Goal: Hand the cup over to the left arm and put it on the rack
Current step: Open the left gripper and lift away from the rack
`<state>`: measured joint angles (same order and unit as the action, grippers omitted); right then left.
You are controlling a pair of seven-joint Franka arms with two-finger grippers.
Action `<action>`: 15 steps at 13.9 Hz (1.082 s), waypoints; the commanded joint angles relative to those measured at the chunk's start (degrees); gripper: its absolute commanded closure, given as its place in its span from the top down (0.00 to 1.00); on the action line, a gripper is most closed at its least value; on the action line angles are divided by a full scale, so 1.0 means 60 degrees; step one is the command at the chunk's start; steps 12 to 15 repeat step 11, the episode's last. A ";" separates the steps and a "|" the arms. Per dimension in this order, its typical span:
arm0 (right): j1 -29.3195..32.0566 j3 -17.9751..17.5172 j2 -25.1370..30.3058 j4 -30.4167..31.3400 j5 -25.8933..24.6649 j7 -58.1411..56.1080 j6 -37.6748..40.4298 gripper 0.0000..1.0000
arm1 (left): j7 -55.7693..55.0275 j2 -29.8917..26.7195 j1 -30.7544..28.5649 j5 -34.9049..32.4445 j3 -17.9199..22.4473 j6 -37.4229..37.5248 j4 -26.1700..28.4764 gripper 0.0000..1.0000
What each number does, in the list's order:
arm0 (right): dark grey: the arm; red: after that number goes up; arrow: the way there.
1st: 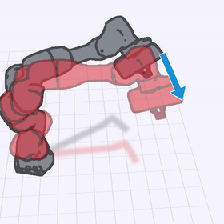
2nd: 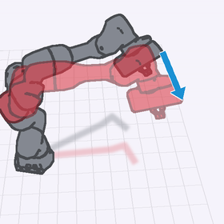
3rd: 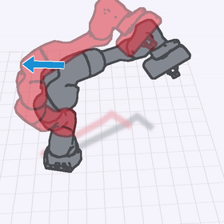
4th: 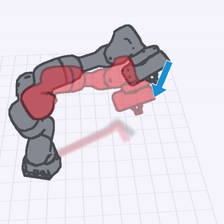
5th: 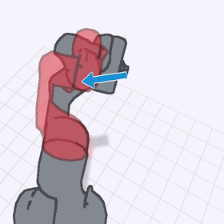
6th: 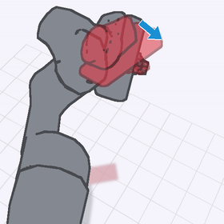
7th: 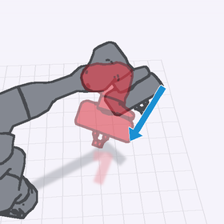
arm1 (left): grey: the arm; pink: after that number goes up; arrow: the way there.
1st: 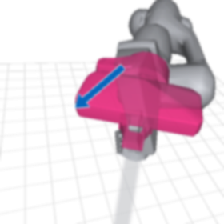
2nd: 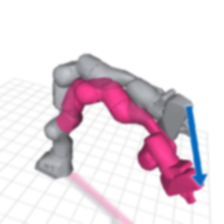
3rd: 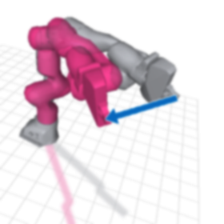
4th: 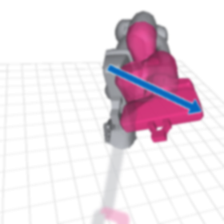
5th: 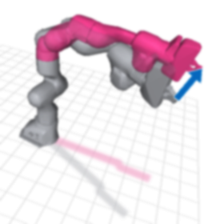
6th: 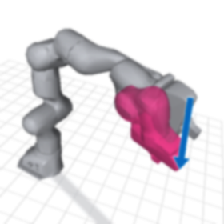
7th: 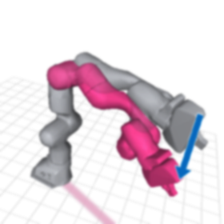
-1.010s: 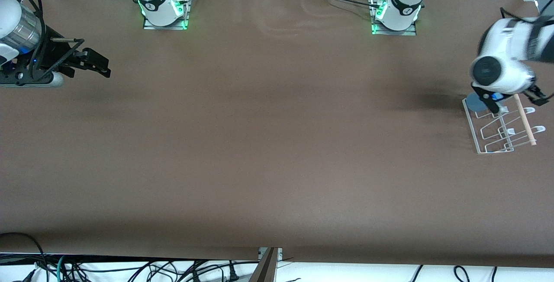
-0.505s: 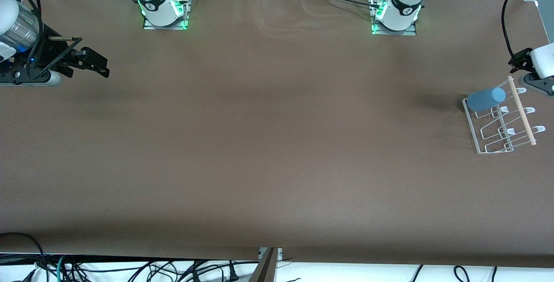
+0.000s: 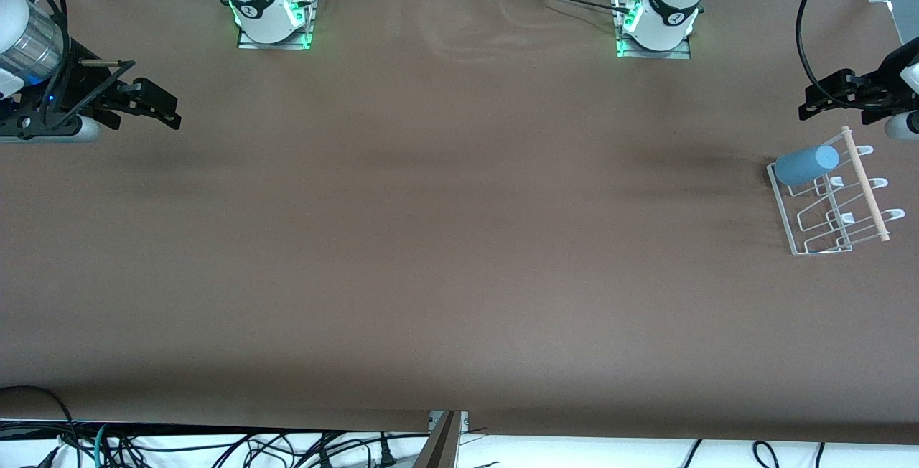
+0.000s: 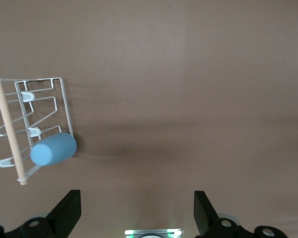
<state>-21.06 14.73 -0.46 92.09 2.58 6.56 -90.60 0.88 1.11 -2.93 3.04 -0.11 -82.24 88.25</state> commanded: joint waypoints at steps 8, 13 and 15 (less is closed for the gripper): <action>-0.0020 -0.0330 0.0106 -0.0071 0.0155 0.0138 0.0217 1.00 | -0.1377 0.0475 0.0239 0.0211 0.0078 0.0259 -0.0527 1.00; -0.0005 -0.0316 0.0106 -0.0085 0.0155 0.0138 0.0203 1.00 | -0.1377 0.0665 0.0268 0.0197 0.0048 0.0420 -0.0792 1.00; -0.0005 -0.0316 0.0106 -0.0085 0.0155 0.0138 0.0203 1.00 | -0.1377 0.0665 0.0268 0.0197 0.0048 0.0420 -0.0792 1.00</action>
